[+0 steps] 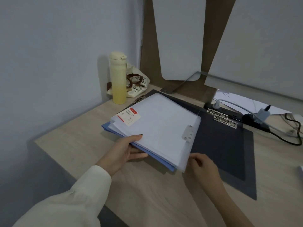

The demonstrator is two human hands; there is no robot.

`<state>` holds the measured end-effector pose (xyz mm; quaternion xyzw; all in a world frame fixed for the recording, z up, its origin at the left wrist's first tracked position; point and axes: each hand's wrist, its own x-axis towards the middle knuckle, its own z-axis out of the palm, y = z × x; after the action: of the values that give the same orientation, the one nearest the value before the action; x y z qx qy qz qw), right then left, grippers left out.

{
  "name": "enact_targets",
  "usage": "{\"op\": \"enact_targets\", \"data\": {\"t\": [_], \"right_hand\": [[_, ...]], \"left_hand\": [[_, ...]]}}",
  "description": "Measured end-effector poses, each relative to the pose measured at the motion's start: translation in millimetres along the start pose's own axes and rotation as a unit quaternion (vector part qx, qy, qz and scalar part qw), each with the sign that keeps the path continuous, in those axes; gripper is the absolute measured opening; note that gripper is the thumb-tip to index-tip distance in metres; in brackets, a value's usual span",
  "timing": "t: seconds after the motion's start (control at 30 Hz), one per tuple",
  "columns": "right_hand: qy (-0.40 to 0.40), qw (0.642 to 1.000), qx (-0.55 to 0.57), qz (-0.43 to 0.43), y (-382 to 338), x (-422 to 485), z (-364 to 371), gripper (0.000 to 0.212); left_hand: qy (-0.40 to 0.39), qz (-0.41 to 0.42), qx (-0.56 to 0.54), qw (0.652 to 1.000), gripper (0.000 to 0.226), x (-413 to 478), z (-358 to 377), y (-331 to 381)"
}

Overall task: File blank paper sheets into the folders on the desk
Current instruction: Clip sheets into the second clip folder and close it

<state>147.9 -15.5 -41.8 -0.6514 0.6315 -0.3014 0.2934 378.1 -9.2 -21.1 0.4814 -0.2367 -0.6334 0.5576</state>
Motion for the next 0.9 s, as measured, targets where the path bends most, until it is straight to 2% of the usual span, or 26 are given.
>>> {"op": "enact_targets", "data": {"t": [0.07, 0.17, 0.3, 0.4, 0.53, 0.63, 0.77, 0.83, 0.9], "right_hand": [[0.018, 0.995, -0.073, -0.064, 3.7, 2.7, 3.9, 0.021], [-0.013, 0.984, -0.142, -0.103, 4.1, 14.1, 14.4, 0.032], [-0.063, 0.975, -0.181, -0.111, -0.1, 36.5, 40.0, 0.056], [-0.054, 0.967, -0.226, -0.107, -3.6, 52.1, 54.9, 0.072], [-0.017, 0.951, -0.284, -0.118, -8.2, 69.5, 56.9, 0.078], [-0.043, 0.919, -0.374, -0.115, -17.5, 77.8, 55.7, 0.072], [-0.074, 0.859, -0.484, -0.15, -37.2, 88.8, 56.9, 0.054], [-0.077, 0.854, -0.487, -0.167, -40.9, 94.9, 59.2, 0.038], [-0.072, 0.862, -0.473, -0.167, -42.4, 98.7, 60.2, 0.031]], "left_hand": [[0.025, 0.033, 0.005, 0.999, 0.029, -4.4, -3.1, 3.4], [0.063, 0.063, -0.011, 0.996, 0.019, -18.9, -21.6, 5.1], [0.094, 0.103, -0.027, 0.99, 0.041, -50.5, -56.2, 8.5], [0.116, 0.152, -0.04, 0.981, 0.049, -73.2, -78.5, 15.9], [0.129, 0.207, -0.049, 0.968, 0.034, -97.3, -99.1, 25.9], [0.143, 0.23, -0.051, 0.961, 0.022, -108.1, -107.1, 30.0], [0.14, 0.251, -0.068, 0.955, 0.027, -117.2, -104.9, 33.8], [0.133, 0.253, -0.061, 0.956, 0.036, -120.0, -106.5, 33.8], [0.126, 0.254, -0.056, 0.957, 0.043, -122.4, -106.9, 34.3]]}}
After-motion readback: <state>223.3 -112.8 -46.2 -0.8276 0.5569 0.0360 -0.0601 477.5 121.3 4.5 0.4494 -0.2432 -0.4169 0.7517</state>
